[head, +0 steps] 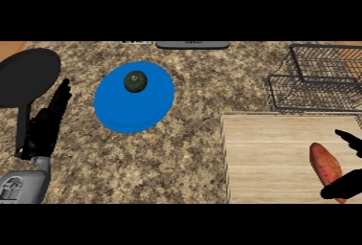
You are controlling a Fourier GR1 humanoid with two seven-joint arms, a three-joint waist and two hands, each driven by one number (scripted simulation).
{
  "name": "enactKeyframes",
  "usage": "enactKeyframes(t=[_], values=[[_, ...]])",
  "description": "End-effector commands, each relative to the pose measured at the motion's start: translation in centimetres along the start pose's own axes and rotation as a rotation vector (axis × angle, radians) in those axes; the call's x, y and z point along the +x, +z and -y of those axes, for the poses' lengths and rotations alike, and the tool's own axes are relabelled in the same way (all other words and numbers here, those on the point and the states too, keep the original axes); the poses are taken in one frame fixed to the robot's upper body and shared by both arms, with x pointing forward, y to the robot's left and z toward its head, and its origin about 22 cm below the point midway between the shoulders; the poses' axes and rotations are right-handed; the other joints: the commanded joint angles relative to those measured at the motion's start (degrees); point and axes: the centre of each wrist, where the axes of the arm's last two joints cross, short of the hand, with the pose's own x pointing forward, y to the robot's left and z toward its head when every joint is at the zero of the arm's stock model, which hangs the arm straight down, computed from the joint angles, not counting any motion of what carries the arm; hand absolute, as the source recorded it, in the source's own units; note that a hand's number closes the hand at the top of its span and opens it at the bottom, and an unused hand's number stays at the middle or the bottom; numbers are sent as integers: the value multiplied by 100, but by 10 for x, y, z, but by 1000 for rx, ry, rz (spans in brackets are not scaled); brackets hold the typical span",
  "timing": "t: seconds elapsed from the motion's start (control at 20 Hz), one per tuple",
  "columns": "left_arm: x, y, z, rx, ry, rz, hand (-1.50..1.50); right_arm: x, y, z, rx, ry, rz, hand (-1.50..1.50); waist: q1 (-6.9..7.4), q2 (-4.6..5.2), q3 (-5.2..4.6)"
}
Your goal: Pick the sweet potato from the tray and place it in the tiered basket
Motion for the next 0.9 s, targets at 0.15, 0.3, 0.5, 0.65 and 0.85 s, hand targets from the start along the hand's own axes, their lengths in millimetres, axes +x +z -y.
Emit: enactKeyframes(t=[0.15, 0.3, 0.5, 0.65, 0.85], values=[[-11, 9, -2, 5, -6, -3, 0, 5, 9, -27, 60, 33, -43, -150, -20, -7, -3], [-6, -4, 9, 12, -2, -20, 0, 15, -25, -18, 93, 23, -43, -150, 3, 6, -1], [9, 6, 13, 4, -11, 6, 0, 16, -19, -27, 196, 167, 44, 150, 69, 5, 2], [-3, 4, 2, 10, -12, -8, 0, 11, -8, -42, 99, 240, 65, 150, -5, -2, -1], [4, 3, 2, 12, -9, -2, 0, 0, -25, -29, 111, 77, 66, 150, 1, -2, 1]])
